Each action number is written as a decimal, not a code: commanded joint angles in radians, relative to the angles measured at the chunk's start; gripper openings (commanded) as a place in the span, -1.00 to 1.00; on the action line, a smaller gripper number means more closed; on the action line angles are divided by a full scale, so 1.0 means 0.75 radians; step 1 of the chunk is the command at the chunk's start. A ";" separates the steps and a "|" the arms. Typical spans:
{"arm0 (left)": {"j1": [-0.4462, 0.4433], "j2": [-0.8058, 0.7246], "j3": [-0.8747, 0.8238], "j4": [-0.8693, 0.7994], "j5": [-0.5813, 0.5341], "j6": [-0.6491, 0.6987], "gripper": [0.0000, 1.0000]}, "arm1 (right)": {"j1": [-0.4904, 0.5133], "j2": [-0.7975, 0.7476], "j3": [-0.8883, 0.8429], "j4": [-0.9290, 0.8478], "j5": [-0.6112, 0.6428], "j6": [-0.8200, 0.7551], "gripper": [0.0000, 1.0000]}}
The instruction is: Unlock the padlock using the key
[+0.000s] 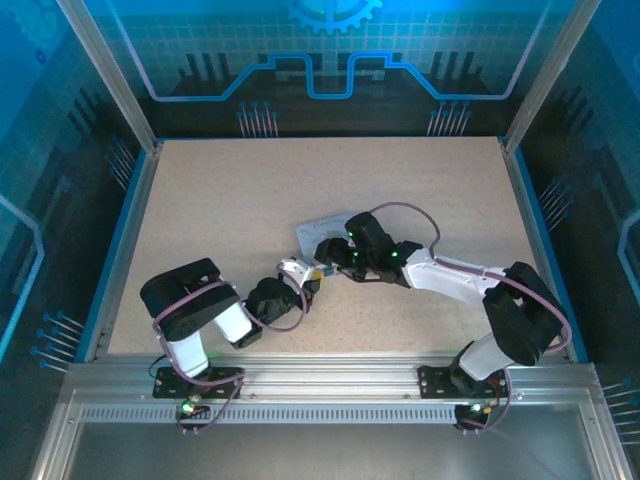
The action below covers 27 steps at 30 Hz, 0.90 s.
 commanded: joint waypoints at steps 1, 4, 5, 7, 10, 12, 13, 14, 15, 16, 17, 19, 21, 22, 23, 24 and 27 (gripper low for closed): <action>0.028 -0.034 -0.014 0.028 0.082 -0.108 -1.00 | -0.009 -0.034 -0.042 0.008 0.055 -0.002 0.26; 0.048 -0.047 -0.006 -0.012 0.106 -0.155 -1.00 | -0.006 -0.060 -0.074 -0.061 0.126 0.030 0.20; 0.050 -0.049 -0.002 -0.023 0.110 -0.171 -1.00 | -0.006 -0.071 -0.102 -0.057 0.144 0.055 0.16; 0.051 -0.056 0.006 -0.050 0.120 -0.197 -1.00 | -0.007 -0.077 -0.148 -0.023 0.152 0.087 0.11; 0.051 -0.070 0.022 -0.101 0.134 -0.245 -1.00 | -0.009 -0.059 -0.177 0.013 0.142 0.111 0.11; 0.051 -0.065 0.015 -0.091 0.144 -0.260 -1.00 | -0.013 -0.037 -0.177 0.024 0.122 0.112 0.11; 0.050 -0.063 0.012 -0.084 0.143 -0.263 -1.00 | -0.018 -0.032 -0.180 0.030 0.119 0.113 0.10; 0.051 -0.063 0.011 -0.084 0.145 -0.266 -1.00 | -0.019 -0.028 -0.188 0.040 0.119 0.117 0.09; 0.050 -0.062 0.012 -0.090 0.149 -0.271 -1.00 | -0.023 -0.025 -0.197 0.056 0.118 0.119 0.08; 0.049 -0.062 0.014 -0.095 0.153 -0.281 -1.00 | -0.023 -0.019 -0.202 0.071 0.112 0.120 0.06; 0.051 -0.062 0.016 -0.098 0.163 -0.295 -1.00 | -0.025 -0.007 -0.204 0.087 0.091 0.120 0.03; 0.051 -0.050 0.018 -0.085 0.175 -0.320 -1.00 | -0.028 0.027 -0.189 0.109 0.046 0.120 -0.02; 0.050 -0.022 0.012 -0.029 0.175 -0.341 -1.00 | -0.018 0.067 -0.172 0.114 0.025 0.138 -0.05; 0.051 -0.007 0.007 0.000 0.176 -0.345 -1.00 | -0.013 0.083 -0.167 0.124 0.023 0.148 -0.07; 0.050 0.012 0.004 0.034 0.174 -0.351 -1.00 | -0.006 0.098 -0.163 0.137 0.023 0.165 -0.09; 0.050 0.019 0.007 0.034 0.171 -0.361 -1.00 | -0.001 0.108 -0.158 0.136 0.028 0.175 -0.11; 0.049 0.037 0.015 0.038 0.179 -0.375 -1.00 | 0.018 0.143 -0.126 0.109 0.052 0.208 -0.13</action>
